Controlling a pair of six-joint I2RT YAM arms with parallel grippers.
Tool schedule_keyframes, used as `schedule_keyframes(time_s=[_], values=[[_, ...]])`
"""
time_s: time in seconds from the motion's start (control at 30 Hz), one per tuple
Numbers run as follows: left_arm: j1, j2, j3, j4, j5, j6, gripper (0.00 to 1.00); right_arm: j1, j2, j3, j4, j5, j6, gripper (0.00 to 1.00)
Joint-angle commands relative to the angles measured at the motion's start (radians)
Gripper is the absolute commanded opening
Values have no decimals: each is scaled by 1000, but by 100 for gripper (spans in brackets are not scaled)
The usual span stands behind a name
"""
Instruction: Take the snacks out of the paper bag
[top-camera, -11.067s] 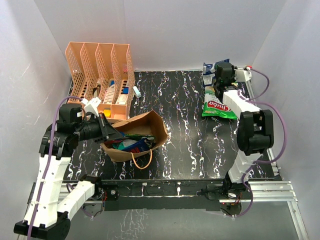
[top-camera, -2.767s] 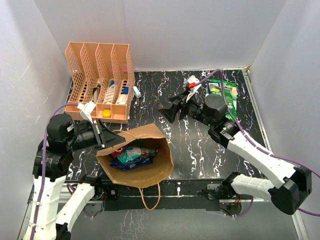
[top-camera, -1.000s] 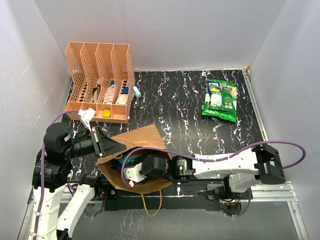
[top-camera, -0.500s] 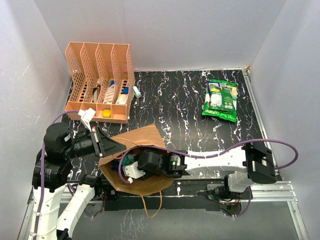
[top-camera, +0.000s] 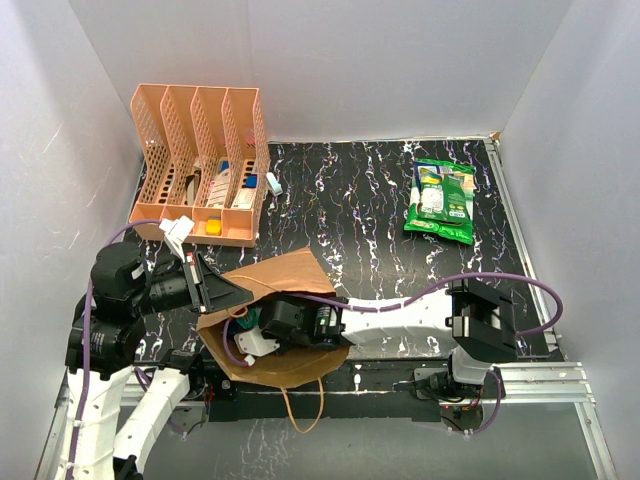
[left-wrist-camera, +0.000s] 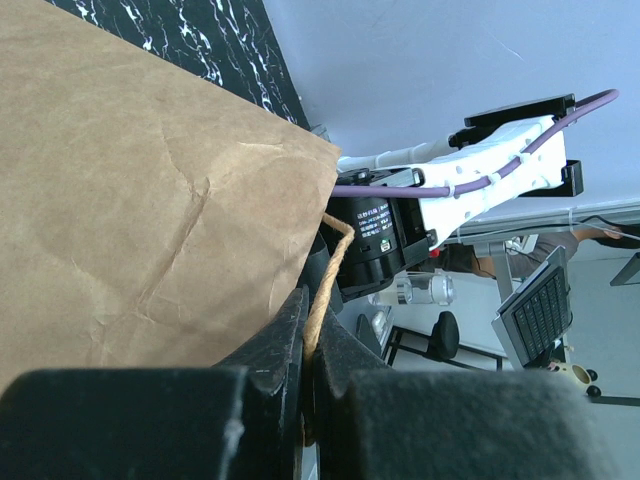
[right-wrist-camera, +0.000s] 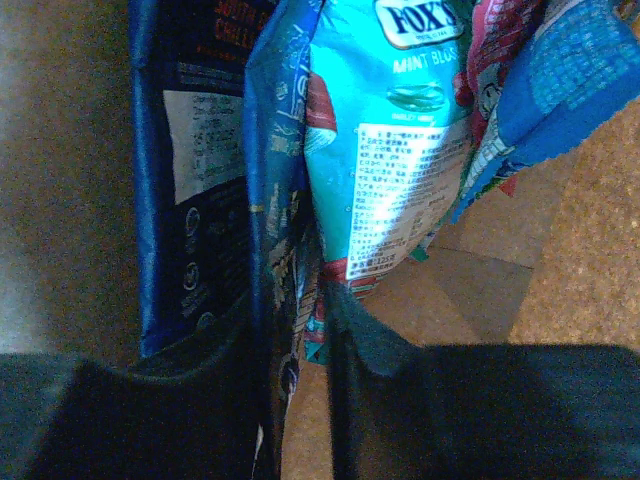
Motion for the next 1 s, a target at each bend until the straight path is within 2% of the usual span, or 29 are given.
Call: schedule_keyframes(time_s=[0.0, 0.1, 0.47, 0.67, 0.8, 0.97], values=[[0, 9, 23, -21, 30, 23, 0, -3, -26, 68, -32, -61, 11, 19], [0, 6, 16, -21, 25, 23, 0, -2, -65, 104, -83, -112, 21, 8], [0, -1, 21, -33, -34, 30, 0, 27, -244, 181, -217, -268, 111, 7], [0, 0, 33, -25, -87, 17, 0, 36, -353, 125, -136, -272, 151, 7], [0, 13, 57, -11, -128, 7, 0, 36, -365, 121, -73, -195, 204, 7], [0, 31, 86, -10, -185, 1, 0, 36, -376, 153, -35, -184, 201, 7]])
